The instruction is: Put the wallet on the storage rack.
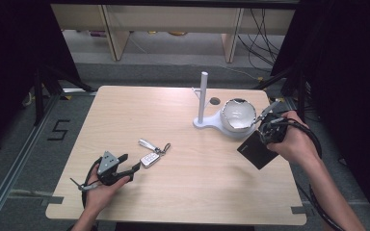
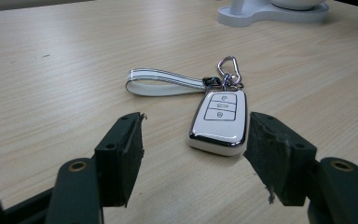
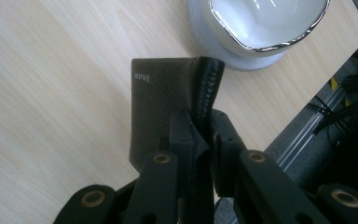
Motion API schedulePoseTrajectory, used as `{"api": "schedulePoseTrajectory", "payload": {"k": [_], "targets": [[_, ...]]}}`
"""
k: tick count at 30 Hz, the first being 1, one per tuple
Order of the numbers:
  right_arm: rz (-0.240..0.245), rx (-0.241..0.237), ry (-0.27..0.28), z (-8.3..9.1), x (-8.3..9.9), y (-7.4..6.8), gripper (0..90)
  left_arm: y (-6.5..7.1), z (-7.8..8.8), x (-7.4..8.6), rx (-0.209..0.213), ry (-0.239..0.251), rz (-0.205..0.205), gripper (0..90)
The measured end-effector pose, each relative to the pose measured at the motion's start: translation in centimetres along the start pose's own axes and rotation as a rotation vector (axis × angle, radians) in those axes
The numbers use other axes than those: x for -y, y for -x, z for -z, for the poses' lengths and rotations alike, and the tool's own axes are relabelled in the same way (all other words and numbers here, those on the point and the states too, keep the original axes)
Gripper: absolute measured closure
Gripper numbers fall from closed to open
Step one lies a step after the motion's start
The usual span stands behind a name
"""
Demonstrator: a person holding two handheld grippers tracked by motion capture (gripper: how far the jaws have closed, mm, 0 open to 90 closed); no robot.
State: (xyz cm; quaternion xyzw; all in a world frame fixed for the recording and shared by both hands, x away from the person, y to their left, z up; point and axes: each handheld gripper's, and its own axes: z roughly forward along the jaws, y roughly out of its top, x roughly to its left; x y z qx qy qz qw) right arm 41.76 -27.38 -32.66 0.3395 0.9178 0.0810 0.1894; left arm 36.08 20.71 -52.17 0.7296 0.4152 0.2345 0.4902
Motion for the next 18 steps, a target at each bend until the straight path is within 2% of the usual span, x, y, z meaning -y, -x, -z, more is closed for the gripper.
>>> {"api": "schedulePoseTrajectory", "payload": {"k": [18], "targets": [[0.031, 0.037, 0.023, 0.6, -1.2, 1.4, 82.3, 0.0, 0.0, 0.0, 0.0, 0.002, -0.003, 35.8]]}}
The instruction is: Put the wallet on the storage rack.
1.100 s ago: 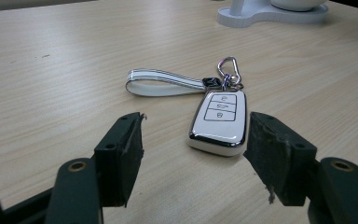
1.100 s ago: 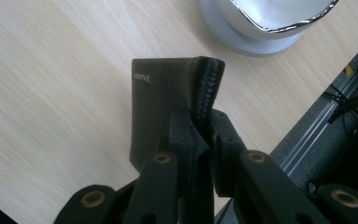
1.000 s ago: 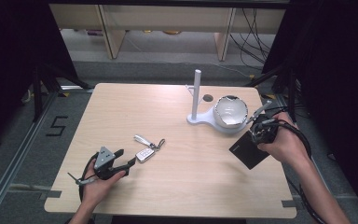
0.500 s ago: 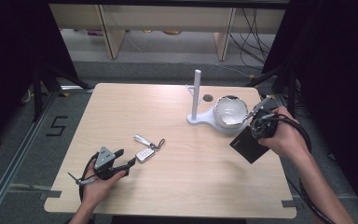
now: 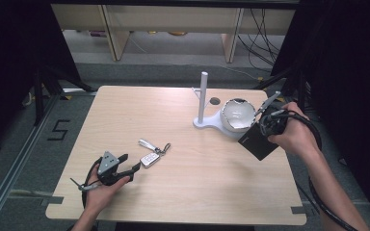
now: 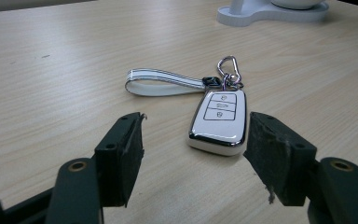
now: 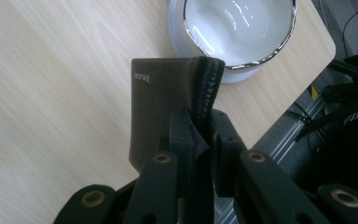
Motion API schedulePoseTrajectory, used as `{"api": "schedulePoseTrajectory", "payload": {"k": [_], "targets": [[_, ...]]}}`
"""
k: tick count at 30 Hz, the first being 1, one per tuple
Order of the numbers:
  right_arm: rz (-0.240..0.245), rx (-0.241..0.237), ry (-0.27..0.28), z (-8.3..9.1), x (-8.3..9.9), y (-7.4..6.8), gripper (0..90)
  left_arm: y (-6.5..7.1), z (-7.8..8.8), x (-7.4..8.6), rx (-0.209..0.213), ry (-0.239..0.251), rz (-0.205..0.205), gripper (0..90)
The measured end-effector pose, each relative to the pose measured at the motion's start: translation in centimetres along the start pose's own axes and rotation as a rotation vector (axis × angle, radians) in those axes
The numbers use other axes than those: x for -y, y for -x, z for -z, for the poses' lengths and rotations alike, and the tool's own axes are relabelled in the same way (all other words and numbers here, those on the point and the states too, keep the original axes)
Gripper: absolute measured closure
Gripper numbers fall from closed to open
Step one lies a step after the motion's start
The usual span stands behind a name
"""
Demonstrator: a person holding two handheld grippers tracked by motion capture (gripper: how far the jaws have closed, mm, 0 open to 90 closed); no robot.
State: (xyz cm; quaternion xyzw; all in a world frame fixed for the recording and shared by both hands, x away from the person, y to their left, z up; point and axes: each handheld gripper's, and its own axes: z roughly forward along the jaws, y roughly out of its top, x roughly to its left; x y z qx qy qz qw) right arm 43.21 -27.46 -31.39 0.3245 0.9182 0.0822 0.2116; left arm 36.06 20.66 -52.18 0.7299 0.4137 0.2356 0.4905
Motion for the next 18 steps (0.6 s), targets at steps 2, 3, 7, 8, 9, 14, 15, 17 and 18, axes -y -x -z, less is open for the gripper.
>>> {"api": "schedulePoseTrajectory", "payload": {"k": [2, 3, 7, 8, 9, 14, 15, 17, 18], "targets": [[0.0, 0.003, 0.0, 0.0, -0.1, 0.0, 82.3, 0.0, 0.0, 0.0, 0.0, 0.0, 0.001, 35.8], [-0.002, 0.005, -0.001, 0.0, -0.2, 0.1, 82.2, 0.0, 0.0, 0.0, 0.0, 0.0, 0.002, 35.8], [0.001, 0.012, -0.002, 0.1, -0.4, 0.2, 82.3, 0.0, 0.0, 0.0, 0.0, 0.001, 0.002, 35.8], [0.011, 0.016, 0.001, 0.1, -0.6, 0.4, 82.3, 0.0, 0.0, 0.0, 0.0, 0.001, 0.001, 35.8], [0.011, 0.011, 0.001, 0.0, -0.7, 0.6, 82.3, 0.0, 0.0, 0.0, 0.0, -0.001, 0.001, 35.8], [0.019, 0.018, 0.003, -0.1, -1.0, 0.9, 82.2, -0.1, 0.0, 0.0, 0.007, 0.005, 0.004, 35.8], [0.02, 0.018, 0.001, -0.1, -1.1, 1.0, 82.3, -0.1, 0.0, 0.0, 0.006, 0.005, 0.004, 35.8], [0.045, 0.011, 0.002, -0.2, -1.3, 1.2, 82.2, -0.1, 0.0, 0.0, 0.006, 0.005, 0.004, 35.8], [0.043, 0.017, 0.0, -0.2, -1.5, 1.2, 82.2, 0.0, 0.0, 0.0, 0.001, 0.0, 0.003, 35.8]]}}
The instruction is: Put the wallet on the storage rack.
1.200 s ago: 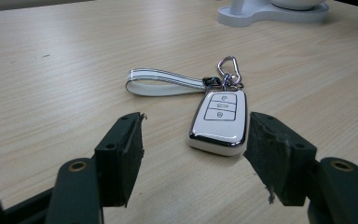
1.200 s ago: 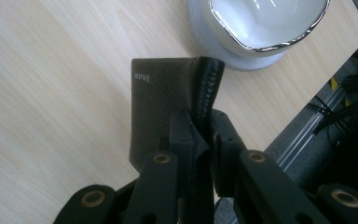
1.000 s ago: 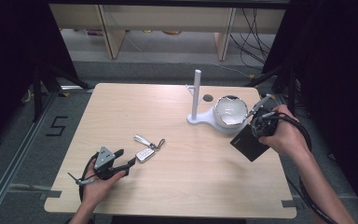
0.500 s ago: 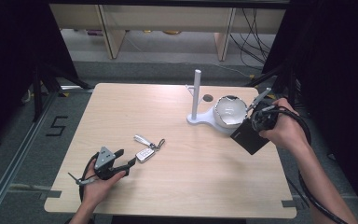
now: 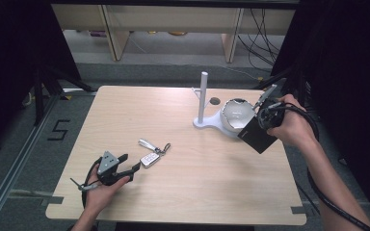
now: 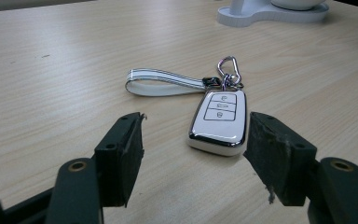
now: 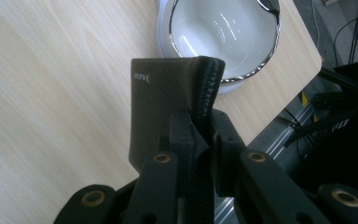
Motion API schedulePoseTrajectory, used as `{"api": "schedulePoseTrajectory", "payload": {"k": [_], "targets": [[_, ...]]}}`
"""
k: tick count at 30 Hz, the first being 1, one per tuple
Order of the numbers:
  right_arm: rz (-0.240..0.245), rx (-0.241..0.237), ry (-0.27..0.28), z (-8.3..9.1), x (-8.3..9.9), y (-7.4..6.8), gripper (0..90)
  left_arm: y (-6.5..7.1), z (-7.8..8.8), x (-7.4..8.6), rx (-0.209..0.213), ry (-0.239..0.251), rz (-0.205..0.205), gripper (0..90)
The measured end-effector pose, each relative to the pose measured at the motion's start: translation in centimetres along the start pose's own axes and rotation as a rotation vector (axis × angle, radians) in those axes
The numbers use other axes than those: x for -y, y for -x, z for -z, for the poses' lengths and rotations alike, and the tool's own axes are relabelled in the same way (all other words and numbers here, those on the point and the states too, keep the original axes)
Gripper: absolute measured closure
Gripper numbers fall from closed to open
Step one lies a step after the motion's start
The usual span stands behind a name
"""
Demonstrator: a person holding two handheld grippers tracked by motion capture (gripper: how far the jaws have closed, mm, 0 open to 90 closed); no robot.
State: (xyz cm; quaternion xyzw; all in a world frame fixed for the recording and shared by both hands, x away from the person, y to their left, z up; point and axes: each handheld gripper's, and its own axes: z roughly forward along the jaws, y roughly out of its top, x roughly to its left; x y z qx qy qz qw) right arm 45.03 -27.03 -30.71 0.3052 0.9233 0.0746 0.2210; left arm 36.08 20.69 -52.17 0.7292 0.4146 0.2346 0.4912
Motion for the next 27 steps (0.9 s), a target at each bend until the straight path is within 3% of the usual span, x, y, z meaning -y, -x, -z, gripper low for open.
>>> {"api": "schedulePoseTrajectory", "payload": {"k": [10, 11, 16, 17, 21, 25, 26, 27], "targets": [[0.084, -0.022, -0.016, -0.3, -0.9, 0.6, 82.1, -0.1, 0.0, 0.0, 0.006, 0.006, 0.001, 35.7], [0.116, -0.033, -0.028, -0.4, -1.0, 0.9, 82.0, -0.1, 0.0, 0.0, 0.006, 0.005, 0.001, 35.7], [0.182, -0.059, -0.039, -0.6, -1.3, 1.0, 82.0, -0.1, 0.0, 0.0, 0.006, 0.006, 0.002, 35.7], [0.232, -0.069, -0.04, -0.6, -1.5, 1.1, 82.0, -0.1, 0.0, 0.0, 0.006, 0.006, 0.001, 35.7], [0.273, -0.092, -0.047, -0.9, -1.6, 1.0, 81.9, -0.1, 0.0, 0.0, 0.007, 0.007, 0.001, 35.7], [0.263, -0.085, -0.034, -1.1, -1.7, 0.9, 81.9, -0.1, 0.0, 0.0, 0.007, 0.007, 0.0, 35.7], [0.303, -0.068, -0.019, -1.1, -1.7, 1.1, 81.9, 0.0, 0.0, 0.0, 0.007, 0.008, 0.0, 35.7], [0.313, -0.066, -0.012, -1.2, -1.8, 1.2, 81.9, 0.0, 0.0, 0.0, 0.006, 0.007, 0.001, 35.7]]}}
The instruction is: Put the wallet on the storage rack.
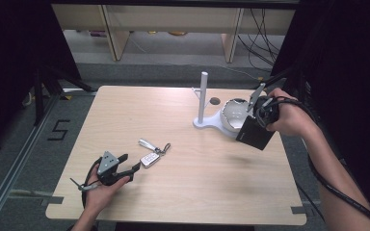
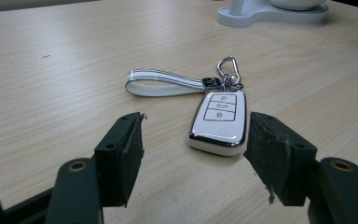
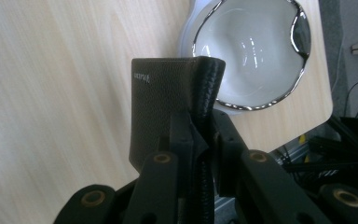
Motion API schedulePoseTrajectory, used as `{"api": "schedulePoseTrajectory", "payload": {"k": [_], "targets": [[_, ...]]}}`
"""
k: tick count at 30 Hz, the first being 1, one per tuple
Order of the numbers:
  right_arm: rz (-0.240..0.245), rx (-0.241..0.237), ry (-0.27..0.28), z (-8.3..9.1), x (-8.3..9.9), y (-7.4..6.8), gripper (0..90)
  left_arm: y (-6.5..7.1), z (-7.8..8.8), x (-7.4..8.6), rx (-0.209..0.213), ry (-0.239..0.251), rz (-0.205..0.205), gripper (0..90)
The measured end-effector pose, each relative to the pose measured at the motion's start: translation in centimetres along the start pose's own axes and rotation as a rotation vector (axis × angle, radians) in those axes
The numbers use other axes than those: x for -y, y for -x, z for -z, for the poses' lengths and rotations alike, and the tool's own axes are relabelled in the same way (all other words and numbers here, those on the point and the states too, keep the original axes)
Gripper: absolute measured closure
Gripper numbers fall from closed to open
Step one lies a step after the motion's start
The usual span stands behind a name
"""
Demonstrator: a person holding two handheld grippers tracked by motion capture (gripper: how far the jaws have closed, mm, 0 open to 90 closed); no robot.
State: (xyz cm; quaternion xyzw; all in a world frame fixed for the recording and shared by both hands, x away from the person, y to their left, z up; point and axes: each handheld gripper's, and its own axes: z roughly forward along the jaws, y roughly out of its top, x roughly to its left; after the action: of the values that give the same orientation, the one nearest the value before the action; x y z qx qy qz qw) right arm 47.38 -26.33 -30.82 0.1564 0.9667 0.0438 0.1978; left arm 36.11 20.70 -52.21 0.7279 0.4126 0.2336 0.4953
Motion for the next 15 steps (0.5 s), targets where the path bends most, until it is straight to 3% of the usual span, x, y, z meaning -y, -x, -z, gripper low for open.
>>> {"api": "schedulePoseTrajectory", "payload": {"k": [2, 3, 5, 7, 15], "targets": [[0.004, 0.01, 0.006, 0.12, -0.05, 0.08, 81.8, 0.01, -0.01, 0.0, -0.001, -0.002, 0.0, 35.7], [-0.024, 0.009, 0.017, 0.18, -0.15, -0.06, 81.9, 0.03, 0.03, -0.03, -0.006, -0.008, -0.002, 35.7], [0.004, 0.028, 0.034, 0.2, -0.19, 0.21, 81.9, 0.04, 0.03, -0.03, -0.007, -0.008, -0.003, 35.7], [0.019, 0.045, 0.013, 0.39, -0.27, 0.35, 81.9, 0.05, 0.03, -0.03, -0.007, -0.009, -0.002, 35.7], [0.028, 0.078, 0.034, 0.67, -0.52, 0.81, 81.9, 0.07, 0.02, -0.03, -0.006, -0.01, -0.003, 35.7]]}}
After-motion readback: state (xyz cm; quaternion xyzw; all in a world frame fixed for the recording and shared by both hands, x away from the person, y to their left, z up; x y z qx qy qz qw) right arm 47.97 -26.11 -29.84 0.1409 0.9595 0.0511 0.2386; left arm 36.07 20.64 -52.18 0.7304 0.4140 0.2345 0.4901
